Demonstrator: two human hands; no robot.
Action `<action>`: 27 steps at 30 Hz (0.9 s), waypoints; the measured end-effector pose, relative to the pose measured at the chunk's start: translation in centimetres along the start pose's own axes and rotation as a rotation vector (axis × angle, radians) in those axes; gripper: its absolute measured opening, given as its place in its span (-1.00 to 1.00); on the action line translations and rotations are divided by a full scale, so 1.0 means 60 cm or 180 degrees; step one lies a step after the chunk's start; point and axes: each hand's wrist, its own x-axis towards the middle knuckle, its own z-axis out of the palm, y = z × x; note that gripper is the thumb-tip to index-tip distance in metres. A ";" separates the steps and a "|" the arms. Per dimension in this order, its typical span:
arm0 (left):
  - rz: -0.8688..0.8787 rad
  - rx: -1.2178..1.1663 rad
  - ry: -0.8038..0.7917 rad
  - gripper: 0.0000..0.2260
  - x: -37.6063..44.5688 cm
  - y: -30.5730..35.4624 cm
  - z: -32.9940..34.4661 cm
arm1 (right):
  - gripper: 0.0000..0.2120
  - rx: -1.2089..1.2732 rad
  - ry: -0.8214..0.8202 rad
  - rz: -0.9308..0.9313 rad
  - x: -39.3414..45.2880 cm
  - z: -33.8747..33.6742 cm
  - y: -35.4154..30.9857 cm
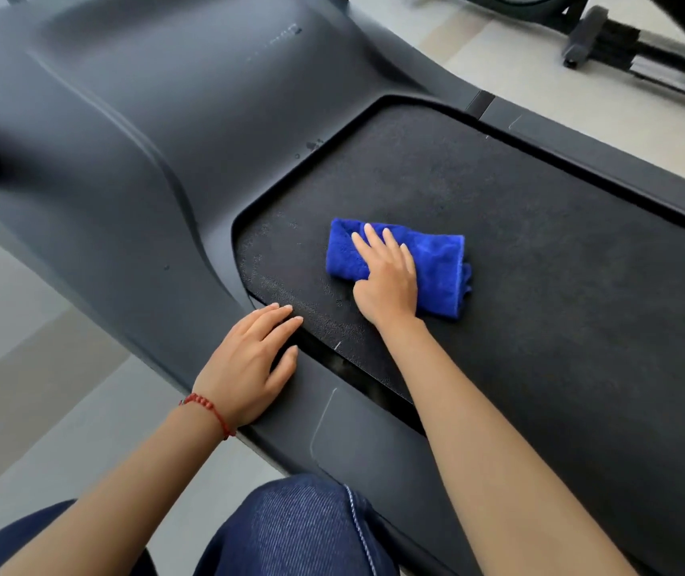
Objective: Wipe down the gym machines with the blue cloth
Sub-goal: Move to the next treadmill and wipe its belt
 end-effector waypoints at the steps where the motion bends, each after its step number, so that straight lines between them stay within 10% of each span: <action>1: -0.0041 -0.0054 0.0049 -0.58 -0.001 0.000 -0.001 | -0.31 0.0027 -0.0020 -0.0037 -0.007 0.001 -0.004; 27: -0.0489 0.0533 0.0307 -0.55 0.026 -0.072 -0.024 | -0.24 0.0466 0.0167 -0.0189 -0.069 0.032 -0.085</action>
